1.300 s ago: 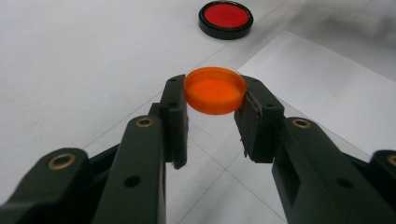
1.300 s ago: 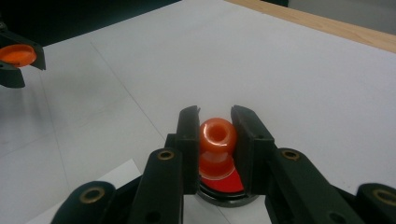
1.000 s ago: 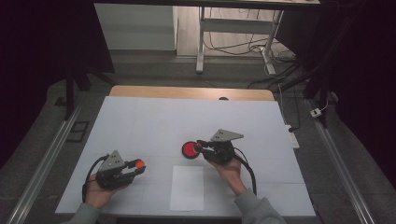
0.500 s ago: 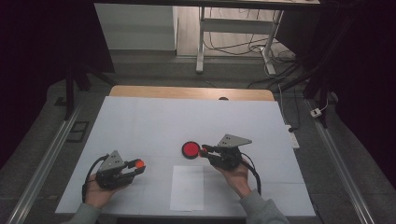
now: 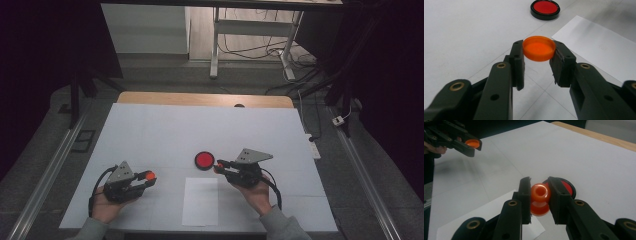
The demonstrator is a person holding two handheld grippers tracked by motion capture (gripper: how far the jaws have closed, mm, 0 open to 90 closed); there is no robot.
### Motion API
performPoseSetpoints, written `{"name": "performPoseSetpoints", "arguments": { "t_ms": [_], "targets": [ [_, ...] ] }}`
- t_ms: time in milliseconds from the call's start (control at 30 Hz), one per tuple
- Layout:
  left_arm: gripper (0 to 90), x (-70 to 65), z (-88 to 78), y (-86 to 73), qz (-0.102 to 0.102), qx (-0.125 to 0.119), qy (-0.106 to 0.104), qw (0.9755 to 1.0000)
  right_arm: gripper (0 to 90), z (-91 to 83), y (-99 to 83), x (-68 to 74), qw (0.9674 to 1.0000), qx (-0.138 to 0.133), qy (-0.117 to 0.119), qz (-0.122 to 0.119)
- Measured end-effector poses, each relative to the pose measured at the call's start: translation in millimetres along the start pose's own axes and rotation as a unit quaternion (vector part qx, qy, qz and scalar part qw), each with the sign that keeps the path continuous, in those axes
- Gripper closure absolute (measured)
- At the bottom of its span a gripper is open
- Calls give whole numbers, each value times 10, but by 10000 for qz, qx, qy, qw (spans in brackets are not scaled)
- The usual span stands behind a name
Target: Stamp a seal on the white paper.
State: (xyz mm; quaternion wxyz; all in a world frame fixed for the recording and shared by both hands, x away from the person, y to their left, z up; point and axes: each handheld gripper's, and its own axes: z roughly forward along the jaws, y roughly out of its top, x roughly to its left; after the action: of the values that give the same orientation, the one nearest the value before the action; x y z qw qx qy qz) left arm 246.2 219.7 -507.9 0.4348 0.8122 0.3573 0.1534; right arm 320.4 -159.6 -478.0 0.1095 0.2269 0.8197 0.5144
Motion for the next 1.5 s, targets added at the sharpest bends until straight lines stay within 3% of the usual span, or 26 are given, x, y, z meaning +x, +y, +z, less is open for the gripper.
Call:
{"name": "performPoseSetpoints", "arguments": {
  "t_ms": [833, 1500],
  "targets": [
    [653, -10, 16, -5, 22, 24, -24, 10000, 721, 171, -87, 305, 9976, 309, 590, -196],
    [653, -11, 19, -10, 23, 35, -25, 10000, 721, 255, -134, 392, 9957, 496, 725, -310]
  ]
}}
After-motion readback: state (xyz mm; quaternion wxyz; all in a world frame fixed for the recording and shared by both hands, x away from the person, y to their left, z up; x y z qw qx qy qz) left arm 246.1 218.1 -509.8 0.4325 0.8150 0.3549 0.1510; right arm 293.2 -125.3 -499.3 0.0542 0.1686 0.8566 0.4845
